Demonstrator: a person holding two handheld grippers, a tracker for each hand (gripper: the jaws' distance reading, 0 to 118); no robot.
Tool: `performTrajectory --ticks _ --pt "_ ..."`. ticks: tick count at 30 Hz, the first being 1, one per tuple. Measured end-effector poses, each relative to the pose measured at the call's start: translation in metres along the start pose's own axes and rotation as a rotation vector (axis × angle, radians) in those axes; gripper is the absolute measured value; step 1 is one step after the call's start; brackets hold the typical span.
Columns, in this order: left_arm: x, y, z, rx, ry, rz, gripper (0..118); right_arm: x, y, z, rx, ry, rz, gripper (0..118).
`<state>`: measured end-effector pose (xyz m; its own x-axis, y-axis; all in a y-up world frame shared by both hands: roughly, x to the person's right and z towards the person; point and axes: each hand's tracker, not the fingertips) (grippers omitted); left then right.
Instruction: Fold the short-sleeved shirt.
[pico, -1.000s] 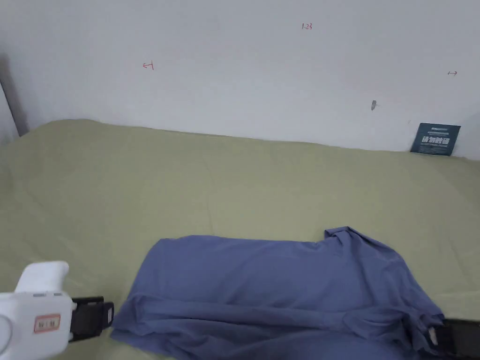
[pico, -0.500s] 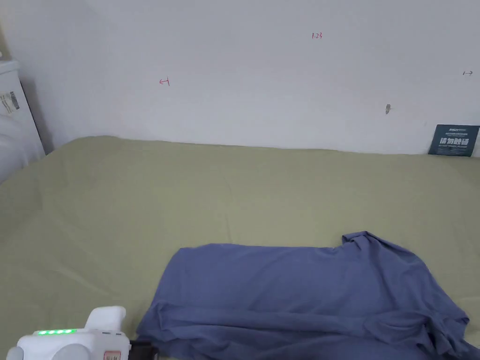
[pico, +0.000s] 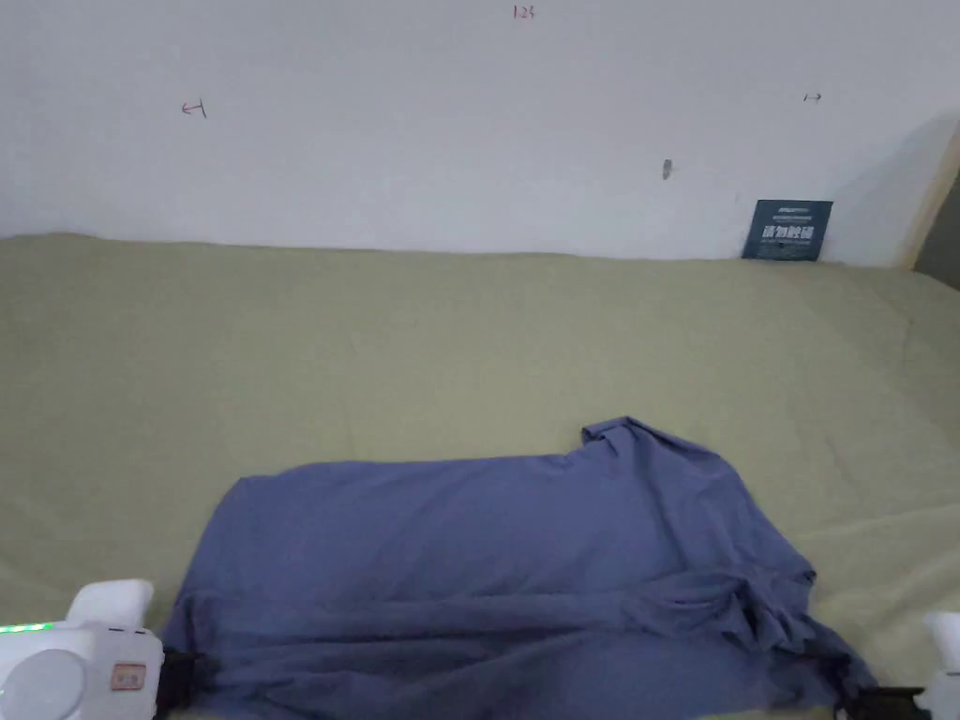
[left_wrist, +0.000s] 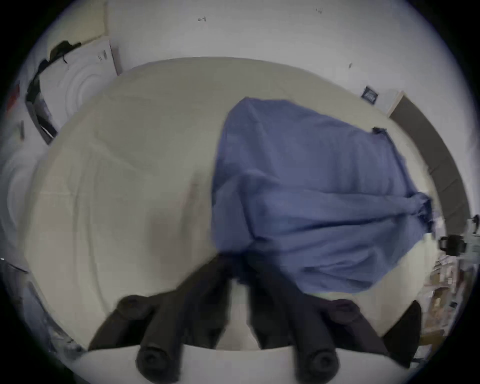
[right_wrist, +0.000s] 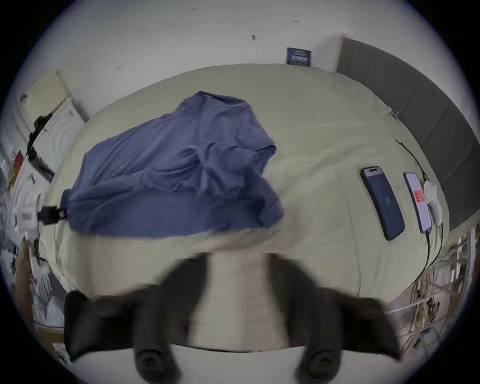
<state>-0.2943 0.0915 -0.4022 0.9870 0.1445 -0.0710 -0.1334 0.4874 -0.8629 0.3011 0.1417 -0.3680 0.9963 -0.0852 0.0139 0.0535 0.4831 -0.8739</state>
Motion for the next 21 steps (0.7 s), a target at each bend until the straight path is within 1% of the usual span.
performTrajectory --ticks 1,2,3,4,7,8,9,10,11,12,13,14,15,16,17,18,19,21 --pt "0.002 -0.001 0.004 0.0 -0.044 0.012 10 0.005 0.006 -0.012 -0.012 -0.007 -0.01 108" --pt "0.006 0.0 0.007 -0.003 0.01 -0.003 10 0.008 0.011 -0.023 -0.035 -0.024 -0.007 111" --pt "0.007 0.001 0.009 0.0 0.024 -0.019 10 0.01 0.014 -0.03 -0.037 -0.023 -0.005 105" --pt "0.006 0.002 0.011 0.004 0.017 -0.027 10 0.012 0.02 -0.038 -0.041 -0.025 -0.001 102" --pt "0.004 0.004 0.019 0.006 -0.015 0.012 10 0.013 0.033 -0.066 -0.06 -0.025 0.022 101" --pt "0.002 0.004 0.019 0.006 -0.023 0.034 10 0.013 0.036 -0.076 -0.064 -0.03 0.027 95" --pt "0.001 0.005 0.019 0.006 -0.023 0.047 10 0.012 0.04 -0.082 -0.072 -0.034 0.034 75" --pt "-0.002 0.006 0.018 0.004 -0.025 0.057 10 0.011 0.042 -0.086 -0.088 -0.04 0.026 46" --pt "-0.003 0.007 0.018 0.001 -0.037 0.074 10 0.012 0.043 -0.087 -0.114 -0.025 0.013 40" --pt "-0.004 0.006 0.018 0.001 -0.047 0.093 10 0.012 0.042 -0.086 -0.12 -0.032 -0.01 36" --pt "-0.004 0.006 0.02 0.002 -0.055 0.1 10 0.014 0.042 -0.08 -0.093 -0.041 -0.034 31" --pt "-0.011 0.009 0.018 0.009 -0.06 0.1 10 0.015 0.043 -0.074 -0.08 0.078 -0.074 9" --pt "-0.012 0.009 0.02 0.017 -0.065 0.102 10 0.013 0.042 -0.069 -0.071 0.122 -0.109 9" --pt "-0.013 0.009 0.023 0.018 -0.071 0.1 10 0.009 0.042 -0.06 -0.079 0.067 -0.082 9" --pt "-0.015 0.01 0.027 0.016 -0.084 0.102 10 0.004 0.043 -0.05 -0.077 0.036 -0.027 9" --pt "-0.014 0.008 0.032 0.03 -0.099 0.121 10 0.003 0.042 -0.041 -0.053 0.055 -0.012 9" --pt "-0.015 0.007 0.038 0.034 -0.13 0.133 10 0.004 0.042 -0.031 -0.038 0.088 -0.02 9" --pt "-0.019 0.004 0.052 0.047 -0.157 0.156 10 0.005 0.041 -0.008 -0.016 0.143 -0.061 9"
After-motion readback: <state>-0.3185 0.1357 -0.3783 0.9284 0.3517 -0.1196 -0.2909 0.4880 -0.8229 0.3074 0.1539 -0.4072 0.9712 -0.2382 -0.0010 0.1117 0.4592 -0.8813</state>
